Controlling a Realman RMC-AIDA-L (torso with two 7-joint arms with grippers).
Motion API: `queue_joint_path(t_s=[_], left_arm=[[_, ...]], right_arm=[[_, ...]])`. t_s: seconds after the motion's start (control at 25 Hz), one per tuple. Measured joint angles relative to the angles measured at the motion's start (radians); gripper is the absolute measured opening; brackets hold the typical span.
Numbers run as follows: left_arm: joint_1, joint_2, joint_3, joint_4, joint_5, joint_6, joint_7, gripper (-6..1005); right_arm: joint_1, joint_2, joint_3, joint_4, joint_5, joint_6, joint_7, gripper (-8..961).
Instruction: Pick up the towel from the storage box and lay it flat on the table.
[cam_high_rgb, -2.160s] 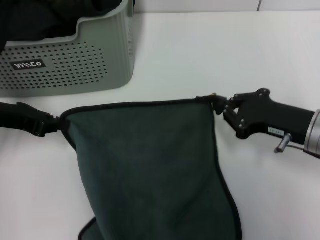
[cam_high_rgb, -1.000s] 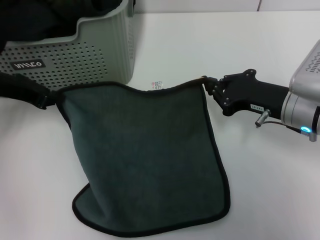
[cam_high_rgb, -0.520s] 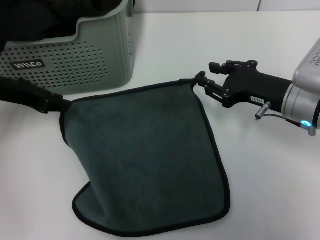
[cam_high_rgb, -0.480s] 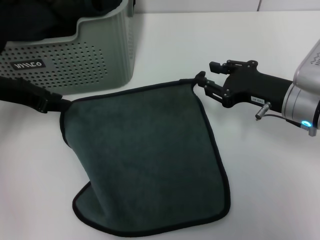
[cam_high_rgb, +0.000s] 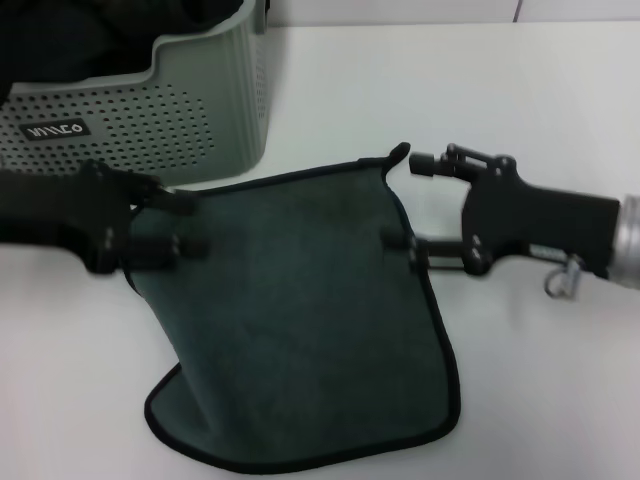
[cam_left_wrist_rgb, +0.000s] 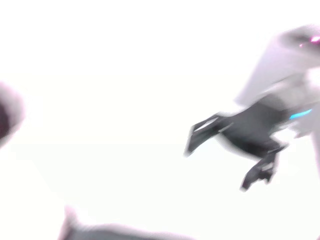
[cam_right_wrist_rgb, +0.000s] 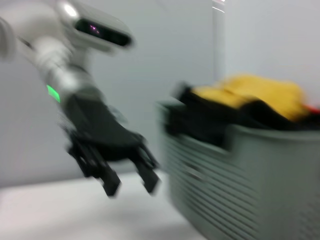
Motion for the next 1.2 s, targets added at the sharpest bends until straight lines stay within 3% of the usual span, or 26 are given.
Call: queue_joint_path(t_s=[0.12,0.24,0.56,0.8,1.0,1.2], left_arm=[[0.062,-0.004,-0.003,-0.115,-0.167,0.084,0.213,538],[0.081,0.014,0.001,-0.238,-0.277,0.11,0.298,544],[0.067,0.054,0.005,-0.324,-0.288,0.139,0.346,548],[0.062,0.063,0.006,-0.369,-0.28,0.142,0.527,551],[0.062,0.093,0.007,-0.377,-0.279,0.144,0.521,554],[0.058,0.105,0.021,-0.379,-0.28,0.146,0.516,557]], right_arm=[[0.041,-0.007,0.059,0.082,-0.002,0.221,-0.031,762],[0.076,-0.011,0.074,0.126,-0.003,0.328,-0.029,869],[0.179,-0.001,0.066,0.2,-0.027,0.351,-0.005,869],[0.201,0.005,0.046,0.221,-0.026,0.331,-0.01,869],[0.224,0.007,0.026,0.222,-0.021,0.305,-0.012,869],[0.245,0.013,0.02,0.222,-0.015,0.297,-0.007,869]])
